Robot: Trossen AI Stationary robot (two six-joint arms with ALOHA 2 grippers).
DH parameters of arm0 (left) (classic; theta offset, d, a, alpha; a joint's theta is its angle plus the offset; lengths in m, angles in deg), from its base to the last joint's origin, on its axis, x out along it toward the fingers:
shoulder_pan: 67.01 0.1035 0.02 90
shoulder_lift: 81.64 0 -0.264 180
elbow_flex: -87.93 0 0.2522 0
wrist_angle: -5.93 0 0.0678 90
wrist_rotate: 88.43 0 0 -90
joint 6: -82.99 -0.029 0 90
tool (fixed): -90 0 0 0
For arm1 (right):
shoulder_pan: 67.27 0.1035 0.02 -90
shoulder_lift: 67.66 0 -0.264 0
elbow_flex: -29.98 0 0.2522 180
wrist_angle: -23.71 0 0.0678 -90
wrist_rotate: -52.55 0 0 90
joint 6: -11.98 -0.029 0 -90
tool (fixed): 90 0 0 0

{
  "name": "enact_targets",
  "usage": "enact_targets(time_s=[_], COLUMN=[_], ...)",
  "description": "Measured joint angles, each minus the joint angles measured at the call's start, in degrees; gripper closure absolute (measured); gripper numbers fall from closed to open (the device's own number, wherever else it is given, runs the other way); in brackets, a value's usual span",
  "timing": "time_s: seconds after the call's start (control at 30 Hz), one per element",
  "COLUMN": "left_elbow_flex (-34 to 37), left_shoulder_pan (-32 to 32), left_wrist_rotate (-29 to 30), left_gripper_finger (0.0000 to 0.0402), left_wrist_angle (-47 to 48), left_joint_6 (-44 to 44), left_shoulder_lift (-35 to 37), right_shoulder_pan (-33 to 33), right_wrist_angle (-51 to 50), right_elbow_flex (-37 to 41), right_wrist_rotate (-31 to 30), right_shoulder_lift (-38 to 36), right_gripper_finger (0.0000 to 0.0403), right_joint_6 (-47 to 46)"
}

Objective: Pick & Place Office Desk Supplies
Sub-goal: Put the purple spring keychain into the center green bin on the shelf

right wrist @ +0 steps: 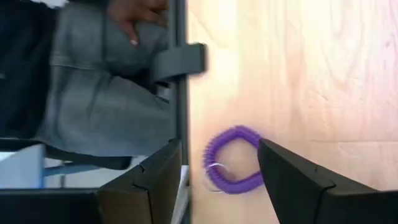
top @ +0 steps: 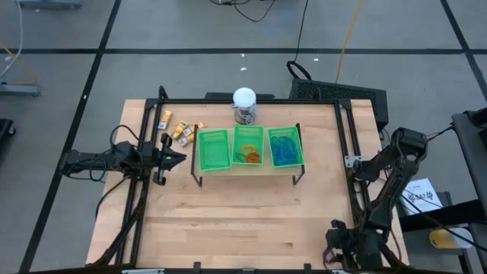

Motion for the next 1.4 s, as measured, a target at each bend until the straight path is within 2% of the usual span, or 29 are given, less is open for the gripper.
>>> enact_targets(time_s=[0.13,0.37,0.6,0.83,1.17,1.27,1.4], left_elbow_flex=[0.0,0.01,0.02,0.02,0.02,0.02,0.02], left_shoulder_pan=[-0.01,0.0,-0.01,0.01,0.01,0.01,0.01], left_wrist_rotate=[0.0,0.0,0.0,0.0,0.0,0.01,0.0], left_gripper_finger=[0.0357,0.0357,0.0357,0.0357,0.0357,0.0357,0.0357], left_wrist_angle=[0.0,0.02,0.03,0.02,0.02,0.02,0.0], left_joint_6=[0.0,0.0,0.0,0.0,0.0,0.0,0.0], left_shoulder_lift=[0.0,0.0,0.02,0.02,0.01,0.0,0.02], right_shoulder_pan=[-0.82,-1.9,-3.16,-4.41,-8.13,-9.81,-13.21], right_wrist_angle=[0.98,0.78,-4.3,-8.81,-10.15,-9.88,-9.75], right_elbow_flex=[0.0,-0.27,-0.22,-0.11,-0.07,-0.04,-0.04], right_wrist_rotate=[1.05,9.85,12.08,12.16,10.6,10.27,4.53], right_shoulder_lift=[3.64,9.96,11.54,11.64,11.6,11.64,10.66], right_gripper_finger=[0.0203,0.0202,0.022,0.0279,0.0388,0.0394,0.0394], right_joint_6=[-0.87,-1.3,-0.13,3.78,10.19,14.75,24.85])
